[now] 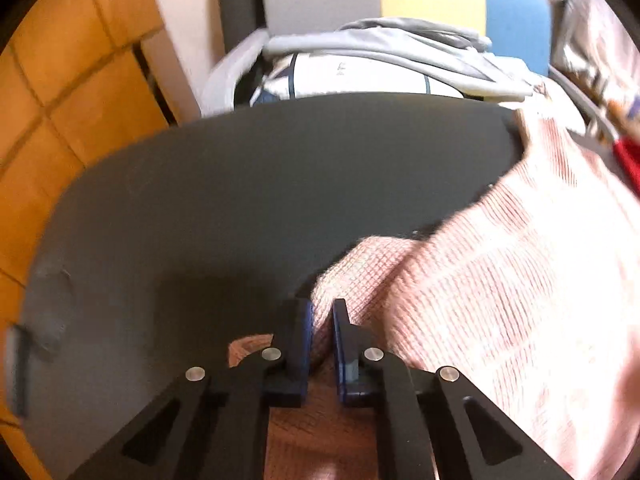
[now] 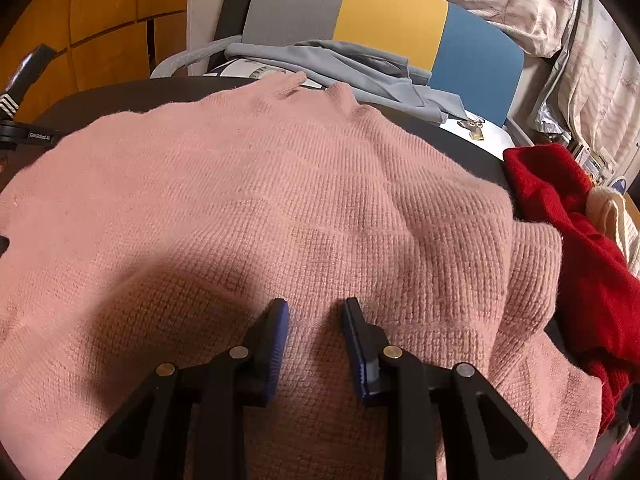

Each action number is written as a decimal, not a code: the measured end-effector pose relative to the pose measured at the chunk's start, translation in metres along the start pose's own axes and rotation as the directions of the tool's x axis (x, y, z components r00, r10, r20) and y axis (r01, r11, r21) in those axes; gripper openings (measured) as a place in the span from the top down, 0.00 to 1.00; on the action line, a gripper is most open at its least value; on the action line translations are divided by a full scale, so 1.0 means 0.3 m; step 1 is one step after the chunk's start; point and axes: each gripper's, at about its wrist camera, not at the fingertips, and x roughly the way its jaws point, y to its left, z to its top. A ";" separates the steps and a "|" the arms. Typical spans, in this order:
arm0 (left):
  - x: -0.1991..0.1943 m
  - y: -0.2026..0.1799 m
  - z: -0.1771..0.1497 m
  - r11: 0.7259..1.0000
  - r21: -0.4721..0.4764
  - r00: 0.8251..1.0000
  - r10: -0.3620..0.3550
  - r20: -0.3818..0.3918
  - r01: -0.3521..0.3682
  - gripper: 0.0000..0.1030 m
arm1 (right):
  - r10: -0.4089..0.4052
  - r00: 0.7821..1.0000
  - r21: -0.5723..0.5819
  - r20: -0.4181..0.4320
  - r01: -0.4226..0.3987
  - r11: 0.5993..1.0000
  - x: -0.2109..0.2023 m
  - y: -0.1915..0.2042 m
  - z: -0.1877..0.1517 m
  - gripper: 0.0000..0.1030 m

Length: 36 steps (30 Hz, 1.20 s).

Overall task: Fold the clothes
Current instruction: 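Spread the pink sweater flat across the bench with both grippers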

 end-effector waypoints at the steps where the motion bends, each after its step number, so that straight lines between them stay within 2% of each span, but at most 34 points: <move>1: -0.024 0.020 0.007 1.000 -0.024 1.000 0.004 0.017 -0.004 0.91 | 0.002 1.000 0.006 -0.004 -0.002 1.000 0.001 -0.001 0.001 0.73; 6: -0.146 0.122 0.042 0.989 -0.147 0.995 0.030 0.098 -0.016 0.92 | 0.003 0.999 0.021 -0.045 -0.002 1.000 0.008 -0.002 0.019 0.73; 7: -0.189 0.170 0.045 0.979 -0.200 0.991 0.050 0.123 -0.024 0.92 | 0.001 0.999 0.022 -0.053 0.000 1.000 0.009 -0.002 0.023 0.73; 12: -0.393 0.409 0.022 0.897 -0.439 0.968 0.147 0.205 -0.043 0.93 | 0.000 0.997 0.038 -0.079 0.003 0.999 0.015 -0.002 0.034 0.73; 15: -0.449 0.513 -0.022 0.854 -0.517 0.964 0.186 0.191 -0.062 0.93 | 0.005 0.996 0.041 -0.088 -0.002 0.999 0.017 -0.007 0.036 0.73; 18: -0.361 0.528 -0.012 0.873 -0.460 0.975 0.213 0.067 -0.160 0.90 | 0.003 0.996 0.040 -0.090 0.001 0.999 0.018 -0.010 0.036 0.73; 19: -0.327 0.539 -0.013 0.871 -0.458 0.976 0.214 0.034 -0.175 0.90 | -0.001 0.996 0.038 -0.090 0.004 0.999 0.019 -0.009 0.035 0.73; 22: -0.223 0.574 -0.017 0.861 -0.462 0.976 0.209 -0.059 -0.212 0.84 | -0.020 0.996 0.021 -0.092 0.022 1.000 0.021 -0.002 0.035 0.73; 26: -0.084 0.622 -0.023 0.847 -0.462 0.963 0.198 -0.182 -0.262 0.62 | -0.004 0.996 0.017 -0.094 0.005 1.000 0.020 -0.010 0.034 0.73; 28: -0.081 0.635 -0.057 0.821 -0.488 0.955 0.234 -0.184 -0.295 0.57 | 0.008 0.996 0.025 -0.091 -0.006 1.000 0.019 -0.017 0.033 0.73; 29: -0.093 0.629 -0.090 0.824 -0.497 0.963 0.220 -0.158 -0.270 0.56 | 0.009 0.996 0.028 -0.089 -0.006 1.000 0.017 -0.017 0.032 0.73; 31: -0.114 0.584 -0.150 0.851 -0.464 0.969 0.206 -0.133 -0.245 0.54 | -0.005 0.995 0.020 -0.097 0.007 1.000 0.012 -0.008 0.035 0.73; 33: -0.099 0.490 -0.189 0.887 -0.388 0.969 0.221 -0.113 -0.248 0.47 | -0.036 0.996 0.015 -0.083 0.037 0.999 -0.024 0.013 0.043 0.73; 35: -0.068 0.387 -0.211 0.926 -0.288 0.970 0.231 -0.079 -0.244 0.46 | -0.013 1.000 0.007 -0.026 0.013 1.000 -0.069 0.034 0.051 0.73; 36: -0.048 0.350 -0.218 0.935 -0.228 0.962 0.262 -0.075 -0.273 0.46 | -0.001 1.000 -0.005 -0.026 0.001 1.000 -0.075 0.046 0.054 0.73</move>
